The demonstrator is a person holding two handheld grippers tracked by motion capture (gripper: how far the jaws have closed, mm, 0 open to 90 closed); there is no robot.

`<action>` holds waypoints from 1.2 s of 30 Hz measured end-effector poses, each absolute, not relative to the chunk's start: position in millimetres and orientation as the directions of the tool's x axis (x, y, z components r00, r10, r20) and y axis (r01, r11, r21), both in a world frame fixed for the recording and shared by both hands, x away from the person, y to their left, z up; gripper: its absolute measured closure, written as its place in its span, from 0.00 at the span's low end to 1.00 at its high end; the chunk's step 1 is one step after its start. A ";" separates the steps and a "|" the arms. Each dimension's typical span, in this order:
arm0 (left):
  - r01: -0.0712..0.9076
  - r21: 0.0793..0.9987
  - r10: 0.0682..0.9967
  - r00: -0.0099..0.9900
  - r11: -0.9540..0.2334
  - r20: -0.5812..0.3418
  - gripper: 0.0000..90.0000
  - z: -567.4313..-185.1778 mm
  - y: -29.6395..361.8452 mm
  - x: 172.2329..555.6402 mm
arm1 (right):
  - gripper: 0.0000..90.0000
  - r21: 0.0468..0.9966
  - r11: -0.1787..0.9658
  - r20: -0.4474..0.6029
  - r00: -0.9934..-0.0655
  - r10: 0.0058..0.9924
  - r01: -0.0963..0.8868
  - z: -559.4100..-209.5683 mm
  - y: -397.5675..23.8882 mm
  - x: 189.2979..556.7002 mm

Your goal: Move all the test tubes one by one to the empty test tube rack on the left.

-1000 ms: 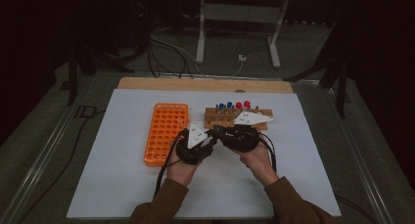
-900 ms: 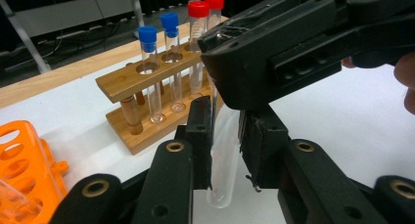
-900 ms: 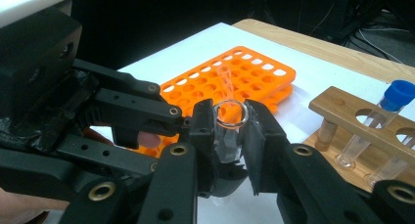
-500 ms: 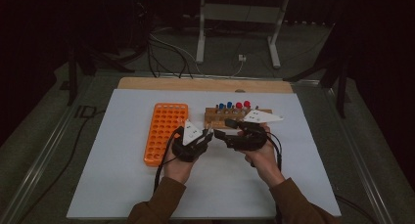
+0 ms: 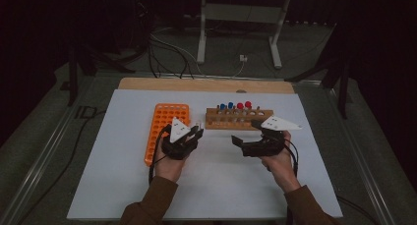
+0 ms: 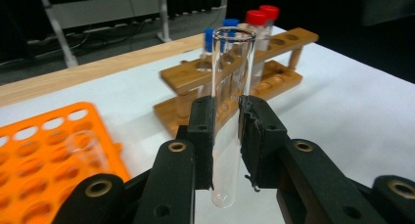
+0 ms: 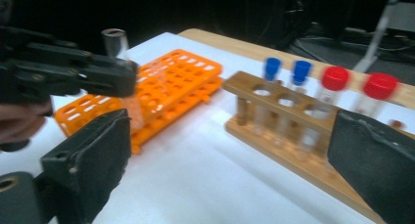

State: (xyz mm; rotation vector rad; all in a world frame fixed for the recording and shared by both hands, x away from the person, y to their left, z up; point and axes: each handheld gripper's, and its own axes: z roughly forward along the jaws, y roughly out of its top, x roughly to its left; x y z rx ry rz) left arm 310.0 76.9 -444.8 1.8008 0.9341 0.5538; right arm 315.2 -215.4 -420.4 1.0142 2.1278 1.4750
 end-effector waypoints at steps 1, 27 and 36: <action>0.349 0.914 0.804 0.593 -0.205 -0.046 0.85 -444.9 80.2 310.5 | 0.02 0.915 0.192 0.105 -0.669 0.735 0.355 -421.0 -219.0 314.7; 0.340 0.924 0.865 0.501 -0.175 -0.020 0.85 -457.4 116.3 334.5 | 0.00 0.929 0.148 0.041 -0.494 0.868 0.338 -440.1 -268.9 304.3; 0.358 0.913 0.875 0.483 -0.193 -0.004 0.85 -467.2 110.1 342.7 | 0.00 0.935 0.141 0.041 -0.493 0.869 0.326 -440.6 -270.2 302.7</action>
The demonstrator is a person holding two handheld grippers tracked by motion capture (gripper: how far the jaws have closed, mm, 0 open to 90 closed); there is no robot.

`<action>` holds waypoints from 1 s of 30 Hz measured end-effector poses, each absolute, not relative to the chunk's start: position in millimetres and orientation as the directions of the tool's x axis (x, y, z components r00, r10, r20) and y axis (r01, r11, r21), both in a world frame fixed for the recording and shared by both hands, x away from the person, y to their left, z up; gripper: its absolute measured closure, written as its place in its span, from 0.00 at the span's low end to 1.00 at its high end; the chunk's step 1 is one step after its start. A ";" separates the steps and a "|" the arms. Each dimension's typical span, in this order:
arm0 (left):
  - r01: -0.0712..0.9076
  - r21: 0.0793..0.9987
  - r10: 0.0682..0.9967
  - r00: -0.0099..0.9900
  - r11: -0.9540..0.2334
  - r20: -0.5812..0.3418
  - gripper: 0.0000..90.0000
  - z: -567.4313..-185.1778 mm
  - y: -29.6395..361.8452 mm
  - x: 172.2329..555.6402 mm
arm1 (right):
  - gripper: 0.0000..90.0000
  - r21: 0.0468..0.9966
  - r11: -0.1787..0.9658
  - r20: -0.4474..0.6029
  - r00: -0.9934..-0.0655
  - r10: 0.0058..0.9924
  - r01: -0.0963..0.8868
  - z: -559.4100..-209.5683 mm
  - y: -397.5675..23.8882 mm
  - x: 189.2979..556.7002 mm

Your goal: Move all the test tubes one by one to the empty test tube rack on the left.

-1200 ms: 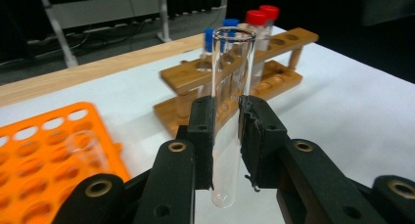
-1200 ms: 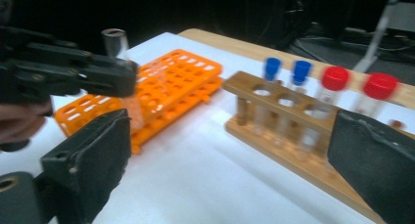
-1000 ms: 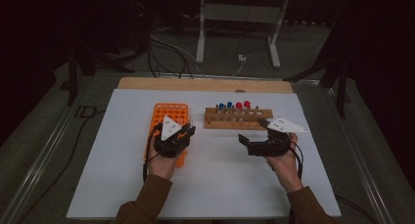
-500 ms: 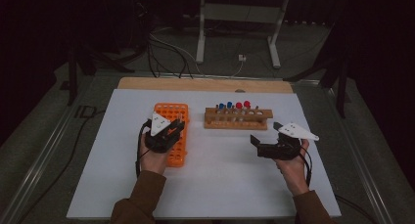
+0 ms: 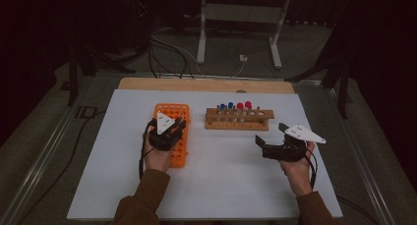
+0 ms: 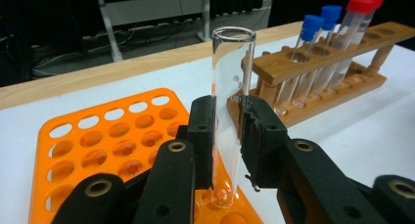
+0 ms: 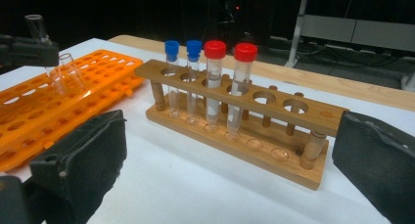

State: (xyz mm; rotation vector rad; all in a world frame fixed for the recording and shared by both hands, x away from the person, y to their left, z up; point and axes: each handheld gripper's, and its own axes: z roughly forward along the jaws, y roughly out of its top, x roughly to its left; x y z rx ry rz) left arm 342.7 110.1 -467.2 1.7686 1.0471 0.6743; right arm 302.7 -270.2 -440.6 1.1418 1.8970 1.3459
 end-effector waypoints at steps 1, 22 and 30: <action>0.360 0.914 0.874 0.485 -0.188 -0.011 0.85 -468.5 110.3 343.3 | 0.00 0.935 0.140 0.041 -0.493 0.869 0.324 -440.6 -270.2 302.5; 0.508 0.819 0.880 0.475 -0.267 -0.008 0.86 -484.5 109.5 347.9 | 0.00 0.933 0.155 0.034 -0.508 0.861 0.326 -443.9 -266.4 301.6; 0.537 0.783 0.879 0.476 -0.315 0.027 0.86 -485.5 102.8 351.7 | 0.00 0.931 0.160 0.035 -0.515 0.856 0.329 -445.7 -263.5 301.7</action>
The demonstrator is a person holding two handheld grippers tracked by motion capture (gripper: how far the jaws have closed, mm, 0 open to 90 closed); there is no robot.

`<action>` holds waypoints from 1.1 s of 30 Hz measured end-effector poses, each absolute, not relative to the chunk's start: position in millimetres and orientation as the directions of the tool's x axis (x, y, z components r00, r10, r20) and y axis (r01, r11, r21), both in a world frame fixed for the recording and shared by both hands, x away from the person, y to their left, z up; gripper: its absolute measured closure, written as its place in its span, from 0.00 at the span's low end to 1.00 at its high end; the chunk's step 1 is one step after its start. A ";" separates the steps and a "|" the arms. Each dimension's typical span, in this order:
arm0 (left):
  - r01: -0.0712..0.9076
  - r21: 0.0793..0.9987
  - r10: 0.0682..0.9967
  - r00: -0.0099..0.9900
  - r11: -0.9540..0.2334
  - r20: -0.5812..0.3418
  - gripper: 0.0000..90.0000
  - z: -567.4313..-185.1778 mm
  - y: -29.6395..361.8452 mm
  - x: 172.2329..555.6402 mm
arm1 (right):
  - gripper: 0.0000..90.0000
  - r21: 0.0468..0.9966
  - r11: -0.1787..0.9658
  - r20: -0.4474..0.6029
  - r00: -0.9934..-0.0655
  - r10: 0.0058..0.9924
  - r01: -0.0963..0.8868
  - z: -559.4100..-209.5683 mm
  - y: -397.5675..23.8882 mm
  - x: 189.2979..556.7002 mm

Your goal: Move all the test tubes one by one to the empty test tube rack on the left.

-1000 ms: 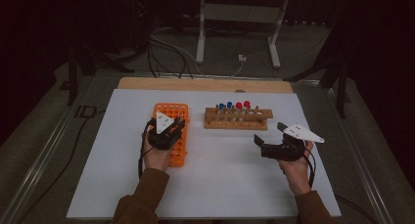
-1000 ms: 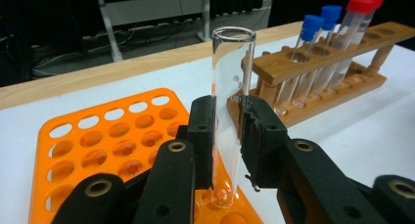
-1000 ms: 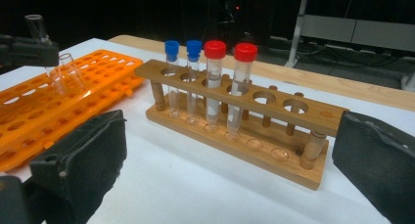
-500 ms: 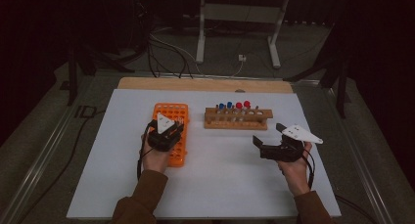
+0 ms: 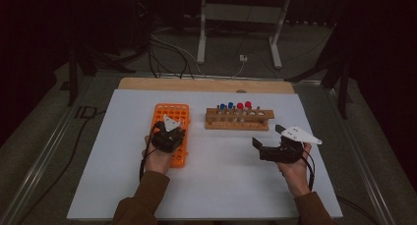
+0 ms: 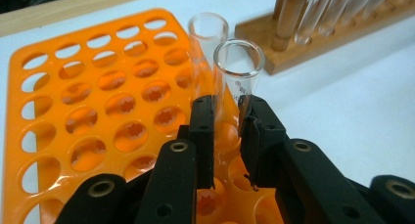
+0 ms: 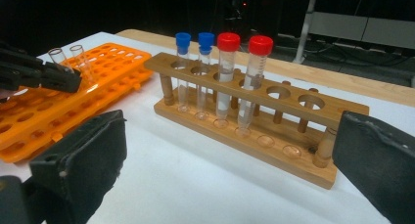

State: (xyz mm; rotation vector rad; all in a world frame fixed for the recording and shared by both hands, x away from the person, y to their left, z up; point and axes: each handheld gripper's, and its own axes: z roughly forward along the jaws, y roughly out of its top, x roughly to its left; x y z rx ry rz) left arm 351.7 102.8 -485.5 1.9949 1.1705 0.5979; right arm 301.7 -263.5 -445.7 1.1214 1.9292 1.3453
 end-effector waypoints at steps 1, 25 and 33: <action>0.541 0.781 0.880 0.474 -0.312 0.023 0.86 -485.2 103.0 352.1 | 0.00 0.930 0.162 0.033 -0.516 0.856 0.329 -445.9 -263.2 301.7; 0.505 0.848 0.869 0.480 -0.161 -0.120 0.45 -478.2 124.0 331.4 | 0.00 0.930 0.138 0.063 -0.519 0.852 0.340 -447.0 -264.5 303.4; 0.472 0.874 0.869 0.472 -0.110 -0.146 0.20 -466.4 136.7 316.9 | 0.00 0.931 0.111 0.098 -0.530 0.842 0.348 -445.0 -266.5 303.5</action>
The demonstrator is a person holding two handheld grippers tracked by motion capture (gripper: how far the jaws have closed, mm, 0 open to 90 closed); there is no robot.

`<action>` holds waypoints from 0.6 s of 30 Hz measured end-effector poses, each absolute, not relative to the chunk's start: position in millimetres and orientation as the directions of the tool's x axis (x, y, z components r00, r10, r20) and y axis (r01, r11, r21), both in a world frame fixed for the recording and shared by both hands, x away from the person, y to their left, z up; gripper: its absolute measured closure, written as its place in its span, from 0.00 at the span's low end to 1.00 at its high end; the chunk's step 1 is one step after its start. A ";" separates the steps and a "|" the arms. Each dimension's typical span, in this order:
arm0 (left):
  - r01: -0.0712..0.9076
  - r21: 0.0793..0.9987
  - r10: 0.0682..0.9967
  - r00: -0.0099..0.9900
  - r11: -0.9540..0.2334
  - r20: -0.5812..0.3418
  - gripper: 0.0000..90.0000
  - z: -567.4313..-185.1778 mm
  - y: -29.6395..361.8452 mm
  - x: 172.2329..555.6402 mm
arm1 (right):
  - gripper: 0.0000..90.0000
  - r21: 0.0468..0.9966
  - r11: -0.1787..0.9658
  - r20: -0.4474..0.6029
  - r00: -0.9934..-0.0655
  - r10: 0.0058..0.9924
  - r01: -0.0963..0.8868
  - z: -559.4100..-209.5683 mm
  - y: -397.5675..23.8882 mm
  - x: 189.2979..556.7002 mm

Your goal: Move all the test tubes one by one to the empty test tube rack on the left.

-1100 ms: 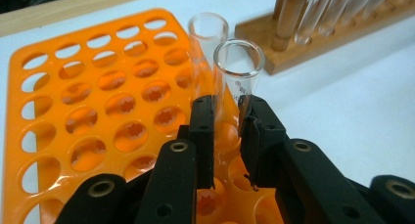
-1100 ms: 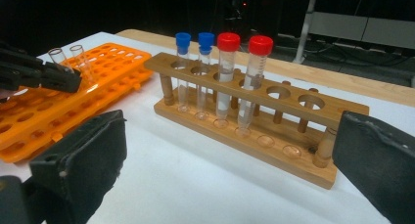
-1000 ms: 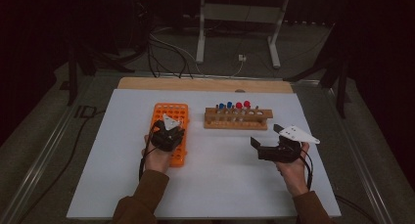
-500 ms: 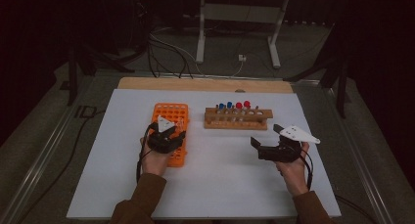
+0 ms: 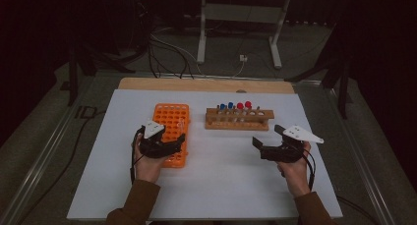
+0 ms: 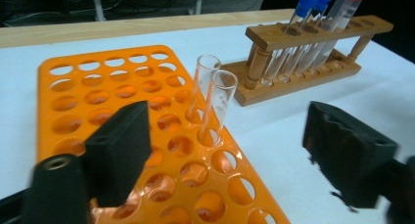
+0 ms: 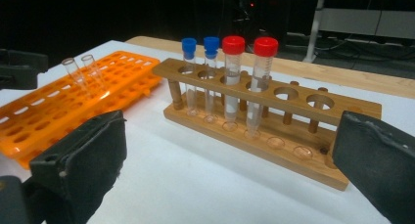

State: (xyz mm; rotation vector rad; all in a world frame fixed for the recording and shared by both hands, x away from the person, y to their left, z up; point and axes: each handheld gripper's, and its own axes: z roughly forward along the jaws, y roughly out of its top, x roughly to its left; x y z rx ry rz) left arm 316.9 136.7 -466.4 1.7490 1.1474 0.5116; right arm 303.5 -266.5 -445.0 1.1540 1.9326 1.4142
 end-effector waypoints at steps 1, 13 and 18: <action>0.468 0.876 0.868 0.475 -0.113 -0.142 0.18 -465.7 138.3 314.6 | 0.00 0.931 0.111 0.098 -0.532 0.841 0.347 -444.5 -267.0 304.0; 0.425 0.901 0.869 0.475 -0.089 -0.139 0.01 -457.8 148.4 301.5 | 0.00 0.941 0.130 0.072 -0.558 0.827 0.313 -428.2 -260.8 316.0; 0.416 0.908 0.872 0.463 -0.053 -0.161 0.01 -455.9 155.5 299.7 | 0.01 0.926 0.141 0.076 -0.539 0.839 0.349 -424.3 -256.4 335.0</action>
